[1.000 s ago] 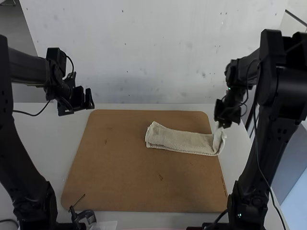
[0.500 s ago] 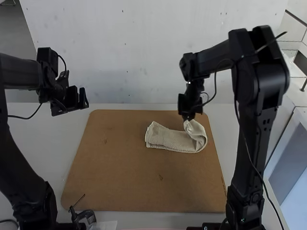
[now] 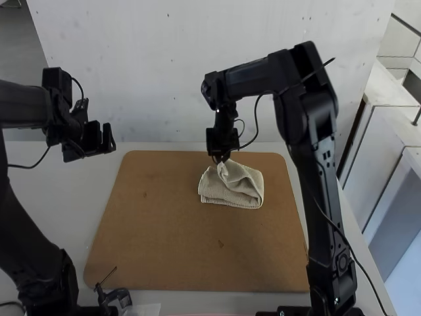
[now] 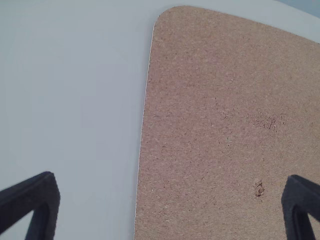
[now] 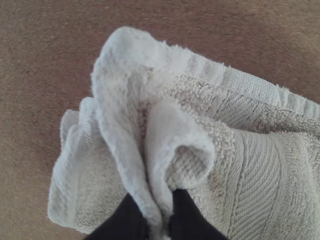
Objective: Fold the towel.
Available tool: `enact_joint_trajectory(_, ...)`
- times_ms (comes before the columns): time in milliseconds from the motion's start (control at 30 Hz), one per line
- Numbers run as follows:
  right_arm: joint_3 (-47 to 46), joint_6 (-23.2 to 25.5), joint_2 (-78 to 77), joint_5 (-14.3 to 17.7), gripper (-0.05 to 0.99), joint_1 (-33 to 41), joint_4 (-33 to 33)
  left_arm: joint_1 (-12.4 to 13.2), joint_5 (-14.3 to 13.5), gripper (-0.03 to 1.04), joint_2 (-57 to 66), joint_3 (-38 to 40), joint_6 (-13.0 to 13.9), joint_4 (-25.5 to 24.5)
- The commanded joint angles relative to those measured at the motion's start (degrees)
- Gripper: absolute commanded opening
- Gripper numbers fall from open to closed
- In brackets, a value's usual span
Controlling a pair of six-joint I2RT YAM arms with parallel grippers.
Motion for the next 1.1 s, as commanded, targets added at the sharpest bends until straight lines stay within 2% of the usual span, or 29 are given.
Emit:
enact_joint_trajectory(0, 4.32, 1.17, 2.82, 0.91, 0.02, 2.14, -0.76, 0.60, 1.53, 1.01, -1.43, -0.28, 0.94, 0.29)
enact_joint_trajectory(333, 9.86, 2.14, 7.56, 2.22, 0.03, 5.75, -2.17, 0.86, 1.62, 1.01, -1.69, -0.81, 1.82, 0.29)
enact_joint_trajectory(367, 9.77, 2.32, 7.12, 2.14, 0.17, 5.48, -1.99, 1.04, 1.62, 1.01, -1.69, -0.89, 1.99, 0.37)
enact_joint_trajectory(467, 8.98, 2.32, 3.52, 1.87, 0.87, 4.87, -1.11, 1.04, 1.62, 1.01, -1.34, -1.07, 2.43, 0.64)
enact_joint_trajectory(500, 8.80, 2.32, 2.29, 1.78, 0.95, 4.60, -0.76, 1.04, 1.62, 1.01, -1.25, -1.16, 2.43, 0.73)
enact_joint_trajectory(600, 8.54, 2.32, -1.40, 0.64, 0.96, 3.46, -0.85, 0.86, 1.97, 1.01, -1.34, -1.33, 2.52, 0.73)
enact_joint_trajectory(700, 6.96, 2.32, -4.30, 0.29, 0.94, 2.32, -0.67, 0.51, 1.97, 1.01, -1.52, -1.33, 2.43, 0.73)
enact_joint_trajectory(767, 5.29, 2.32, -5.44, 0.29, 0.80, 1.88, -0.76, 0.25, 1.97, 1.01, -1.52, -1.33, 2.34, 0.73)
enact_joint_trajectory(800, 4.41, 2.32, -5.44, 0.47, 0.65, 1.62, -0.93, 0.25, 1.97, 1.01, -1.52, -1.33, 2.34, 0.73)
enact_joint_trajectory(833, 3.09, 2.32, -5.44, 0.99, 0.43, 1.62, -0.76, 0.16, 1.97, 1.01, -1.52, -1.42, 2.25, 0.73)
enact_joint_trajectory(867, 2.12, 2.32, -5.44, 2.05, 0.26, 1.88, -0.58, 0.16, 1.97, 1.01, -1.43, -1.42, 2.25, 0.73)
enact_joint_trajectory(900, 1.16, 2.32, -5.09, 2.75, 0.11, 2.06, -0.23, 0.07, 1.97, 1.01, -1.52, -1.51, 2.25, 0.73)
enact_joint_trajectory(933, 0.28, 2.32, -4.74, 3.28, 0.01, 2.41, 0.30, 0.07, 1.97, 1.01, -1.52, -1.60, 2.25, 0.73)
enact_joint_trajectory(1067, -0.60, 2.32, -2.28, 3.19, 0.01, 3.90, 1.09, 0.07, 1.97, 1.01, -1.52, -1.95, 2.25, 1.08)
